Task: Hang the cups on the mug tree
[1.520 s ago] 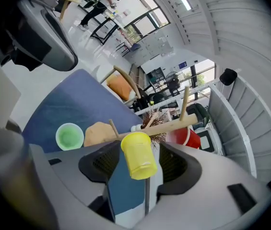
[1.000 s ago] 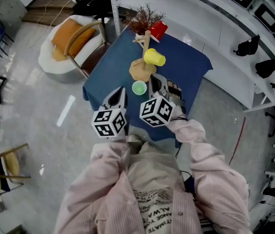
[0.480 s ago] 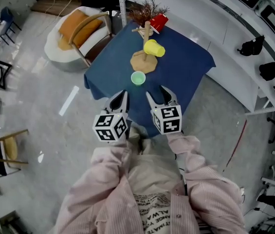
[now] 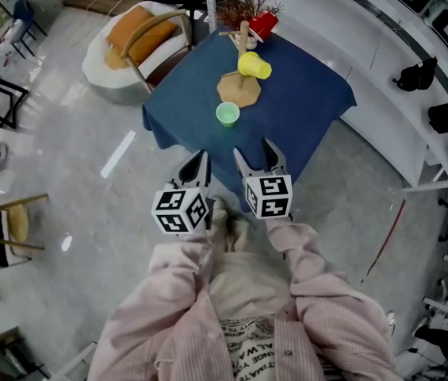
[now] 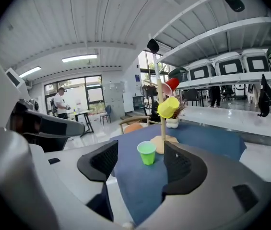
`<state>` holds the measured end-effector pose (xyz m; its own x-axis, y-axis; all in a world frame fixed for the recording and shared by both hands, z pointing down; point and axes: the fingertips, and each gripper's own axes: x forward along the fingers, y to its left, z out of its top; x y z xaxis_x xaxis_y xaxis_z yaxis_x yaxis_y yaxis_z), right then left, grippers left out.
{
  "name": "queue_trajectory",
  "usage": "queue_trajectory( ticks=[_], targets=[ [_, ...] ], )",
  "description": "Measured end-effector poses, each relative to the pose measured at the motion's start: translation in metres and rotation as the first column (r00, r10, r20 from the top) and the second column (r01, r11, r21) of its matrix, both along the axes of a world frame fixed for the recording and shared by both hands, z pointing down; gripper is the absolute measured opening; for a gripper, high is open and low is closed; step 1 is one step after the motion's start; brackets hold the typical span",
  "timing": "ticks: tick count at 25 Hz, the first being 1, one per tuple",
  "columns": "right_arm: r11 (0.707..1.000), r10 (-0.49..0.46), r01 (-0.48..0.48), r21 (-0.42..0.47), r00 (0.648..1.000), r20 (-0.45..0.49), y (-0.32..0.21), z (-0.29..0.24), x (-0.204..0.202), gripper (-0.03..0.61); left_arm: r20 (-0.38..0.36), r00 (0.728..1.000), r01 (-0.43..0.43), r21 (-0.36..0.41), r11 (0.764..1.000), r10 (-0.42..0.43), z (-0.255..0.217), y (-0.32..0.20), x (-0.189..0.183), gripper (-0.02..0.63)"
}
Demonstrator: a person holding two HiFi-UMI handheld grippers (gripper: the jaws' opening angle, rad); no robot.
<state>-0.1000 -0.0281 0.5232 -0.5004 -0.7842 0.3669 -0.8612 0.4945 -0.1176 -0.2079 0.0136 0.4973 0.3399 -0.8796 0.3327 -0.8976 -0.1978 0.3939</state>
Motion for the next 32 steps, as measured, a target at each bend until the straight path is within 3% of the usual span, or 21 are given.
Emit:
queue_trajectory(
  ticks=[4, 12, 26, 32],
  targets=[
    [0.999, -0.003, 0.004, 0.045, 1.000, -0.014, 0.000, 0.010, -0.004, 0.264, 0.001, 1.000, 0.007, -0.008, 1.000, -0.007, 0.006, 0.005, 0.001, -0.002],
    [0.999, 0.045, -0.045, -0.002, 0.999, -0.010, -0.018, 0.045, -0.011, 0.264, -0.002, 1.000, -0.016, -0.046, 0.999, 0.016, 0.029, -0.005, -0.004, -0.002],
    [0.984, 0.162, -0.166, -0.057, 0.984, -0.068, -0.069, 0.103, -0.041, 0.270, -0.016, 0.982, -0.187, -0.160, 0.969, 0.187, 0.084, -0.046, -0.029, -0.002],
    [0.978, 0.172, -0.183, -0.100, 0.979, -0.113, -0.082, 0.126, -0.053, 0.281, -0.071, 0.964, -0.265, -0.178, 0.947, 0.257, 0.097, -0.062, -0.034, -0.002]
  ],
)
